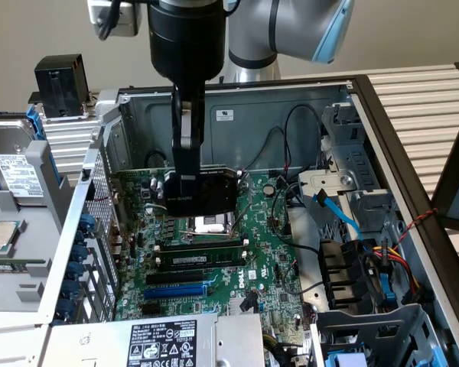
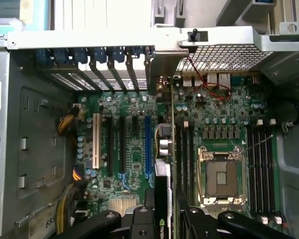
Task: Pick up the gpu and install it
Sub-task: 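Insert the gpu into the slot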
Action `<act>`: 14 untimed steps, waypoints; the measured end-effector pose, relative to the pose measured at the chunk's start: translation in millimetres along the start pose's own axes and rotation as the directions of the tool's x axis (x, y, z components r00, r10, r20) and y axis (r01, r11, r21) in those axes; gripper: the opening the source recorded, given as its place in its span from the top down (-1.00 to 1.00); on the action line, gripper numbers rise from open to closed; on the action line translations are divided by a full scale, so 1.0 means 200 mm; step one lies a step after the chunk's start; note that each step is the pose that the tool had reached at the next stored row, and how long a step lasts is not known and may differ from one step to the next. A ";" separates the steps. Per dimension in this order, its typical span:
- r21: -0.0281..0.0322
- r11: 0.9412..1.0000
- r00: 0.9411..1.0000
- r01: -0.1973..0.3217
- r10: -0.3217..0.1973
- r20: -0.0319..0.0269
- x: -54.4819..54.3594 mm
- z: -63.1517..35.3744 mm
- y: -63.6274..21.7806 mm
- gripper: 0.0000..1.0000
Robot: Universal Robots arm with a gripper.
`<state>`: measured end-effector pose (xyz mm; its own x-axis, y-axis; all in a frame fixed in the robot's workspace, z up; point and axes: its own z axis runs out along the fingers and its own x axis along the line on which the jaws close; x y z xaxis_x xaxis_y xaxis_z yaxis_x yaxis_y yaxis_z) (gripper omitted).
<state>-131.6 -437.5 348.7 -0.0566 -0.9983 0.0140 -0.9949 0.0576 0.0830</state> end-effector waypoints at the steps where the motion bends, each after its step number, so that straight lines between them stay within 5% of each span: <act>1: 0.000 1.000 1.000 0.003 -0.003 0.000 0.00 0.005 0.000 0.47; 14: -0.003 1.000 1.000 0.029 -0.029 -0.002 0.01 0.117 0.016 0.47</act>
<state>-136.8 -439.1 325.7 -0.0274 -0.9995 0.0132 -0.9959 0.0284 0.0863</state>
